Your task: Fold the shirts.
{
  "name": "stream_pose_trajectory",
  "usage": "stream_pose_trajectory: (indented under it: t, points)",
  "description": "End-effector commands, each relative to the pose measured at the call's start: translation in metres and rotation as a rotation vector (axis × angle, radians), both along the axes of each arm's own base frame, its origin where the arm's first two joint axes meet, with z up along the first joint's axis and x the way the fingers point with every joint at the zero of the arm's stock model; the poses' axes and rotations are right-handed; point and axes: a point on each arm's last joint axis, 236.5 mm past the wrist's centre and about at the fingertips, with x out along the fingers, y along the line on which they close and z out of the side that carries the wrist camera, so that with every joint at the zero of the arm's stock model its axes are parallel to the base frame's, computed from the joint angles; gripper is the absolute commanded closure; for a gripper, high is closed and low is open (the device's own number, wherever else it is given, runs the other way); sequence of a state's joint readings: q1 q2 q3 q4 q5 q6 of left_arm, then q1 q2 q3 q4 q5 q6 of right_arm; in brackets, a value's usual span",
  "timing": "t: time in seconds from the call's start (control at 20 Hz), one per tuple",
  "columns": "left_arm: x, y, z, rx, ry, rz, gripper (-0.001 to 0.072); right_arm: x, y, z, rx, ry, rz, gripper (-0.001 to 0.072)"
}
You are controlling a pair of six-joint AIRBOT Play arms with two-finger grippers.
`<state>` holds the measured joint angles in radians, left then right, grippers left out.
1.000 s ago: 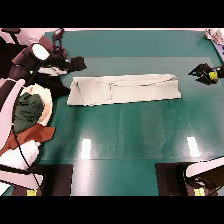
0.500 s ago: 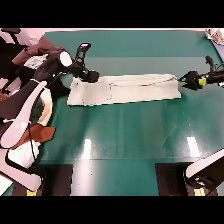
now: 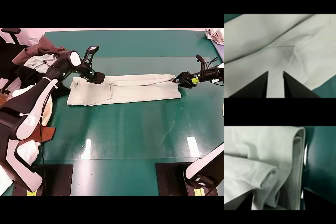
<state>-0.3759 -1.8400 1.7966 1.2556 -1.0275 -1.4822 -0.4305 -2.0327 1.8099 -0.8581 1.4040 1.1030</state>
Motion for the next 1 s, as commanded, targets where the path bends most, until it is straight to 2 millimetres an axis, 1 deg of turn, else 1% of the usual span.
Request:
stream_pose_trajectory:
  t: [0.0,0.1,0.15,0.2,0.25,0.3,0.35,0.5,0.65,0.7,0.75,0.8,0.9,0.95]
  points:
    - [0.005,-0.009,-0.006,-0.026,-0.004,0.001,0.0475,-0.022,0.017,-0.030,0.014,0.096,0.031,0.0001]
    - [0.006,-0.012,-0.007,-0.042,-0.004,0.003,0.0475,-0.029,0.034,-0.041,0.022,0.126,0.051,0.0022]
    - [0.005,-0.013,-0.009,-0.043,0.002,-0.003,0.0475,-0.032,0.042,-0.045,0.024,0.136,0.067,0.0095]
    - [0.004,-0.014,-0.012,-0.045,0.009,-0.005,0.0475,-0.034,0.048,-0.046,0.018,0.145,0.084,0.0219]
    - [0.003,-0.014,-0.014,-0.045,0.017,-0.005,0.0475,-0.036,0.051,-0.046,0.008,0.151,0.105,0.0417]
    - [0.002,-0.015,-0.016,-0.045,0.023,-0.006,0.0475,-0.037,0.052,-0.042,0.000,0.154,0.126,0.0591]
    - [0.001,-0.015,-0.018,-0.045,0.035,-0.009,0.0475,-0.035,0.053,-0.033,0.003,0.141,0.133,0.0691]
    - [-0.008,-0.017,-0.021,-0.048,0.070,-0.020,0.0475,-0.028,0.047,0.007,-0.027,0.090,0.081,0.0692]
    - [-0.022,-0.034,-0.018,-0.095,0.115,-0.048,0.0476,-0.032,0.033,0.044,-0.090,0.087,0.001,0.0695]
    - [-0.029,-0.043,-0.018,-0.091,0.118,-0.074,0.0477,-0.033,0.031,0.057,-0.104,0.076,-0.018,0.0695]
    - [-0.035,-0.056,-0.018,-0.087,0.103,-0.110,0.0515,-0.032,0.031,0.069,-0.105,0.058,-0.034,0.0695]
    - [-0.040,-0.073,-0.015,-0.086,0.063,-0.158,0.0568,-0.031,0.034,0.079,-0.112,0.036,-0.039,0.0695]
    - [-0.040,-0.103,-0.006,-0.105,-0.025,-0.192,0.0567,-0.032,0.043,0.088,-0.111,0.033,-0.034,0.0695]
    - [-0.039,-0.114,-0.001,-0.123,-0.057,-0.189,0.0566,-0.037,0.049,0.089,-0.102,0.055,-0.025,0.0695]
